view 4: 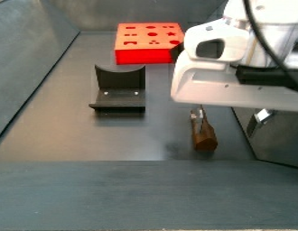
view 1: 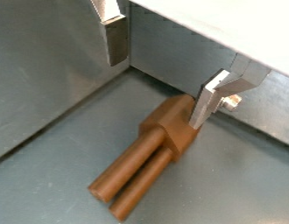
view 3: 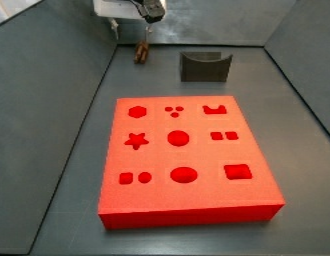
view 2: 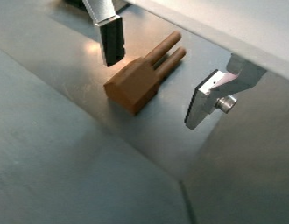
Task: Pick up the 3 prong object. Move up. Rotate the 3 prong object. Place the 3 prong object on the fixture. Regrasp the 3 prong object. Move to above the board. Insert the 3 prong object.
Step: Pick up the 3 prong object.
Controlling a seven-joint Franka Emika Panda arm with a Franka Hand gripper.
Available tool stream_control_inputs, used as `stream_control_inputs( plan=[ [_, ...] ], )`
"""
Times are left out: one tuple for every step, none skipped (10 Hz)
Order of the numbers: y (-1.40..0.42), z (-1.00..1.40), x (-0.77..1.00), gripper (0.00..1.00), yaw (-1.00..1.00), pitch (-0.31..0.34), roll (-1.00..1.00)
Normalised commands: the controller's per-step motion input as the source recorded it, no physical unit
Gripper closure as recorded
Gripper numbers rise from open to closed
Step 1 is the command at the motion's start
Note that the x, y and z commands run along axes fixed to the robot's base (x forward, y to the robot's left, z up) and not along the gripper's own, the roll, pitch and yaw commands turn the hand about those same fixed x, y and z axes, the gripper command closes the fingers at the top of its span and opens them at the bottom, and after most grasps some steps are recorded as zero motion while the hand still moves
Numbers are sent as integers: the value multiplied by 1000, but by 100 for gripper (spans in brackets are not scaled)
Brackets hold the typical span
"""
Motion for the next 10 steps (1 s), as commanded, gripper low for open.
stream_control_inputs(
  plan=[
    [0,-946,40,0,-191,-134,0],
    [0,-969,57,0,-180,-123,0],
    [14,-989,66,0,-149,-116,0],
    [26,-971,89,0,-120,-116,-6],
    [86,-943,126,0,-123,-100,-41],
    [126,-974,123,0,-114,-67,-44],
    [131,-737,94,0,0,-49,-56],
    [-83,0,0,0,0,26,74],
    [0,0,0,0,0,0,6],
    [0,0,0,100,0,0,0]
  ],
)
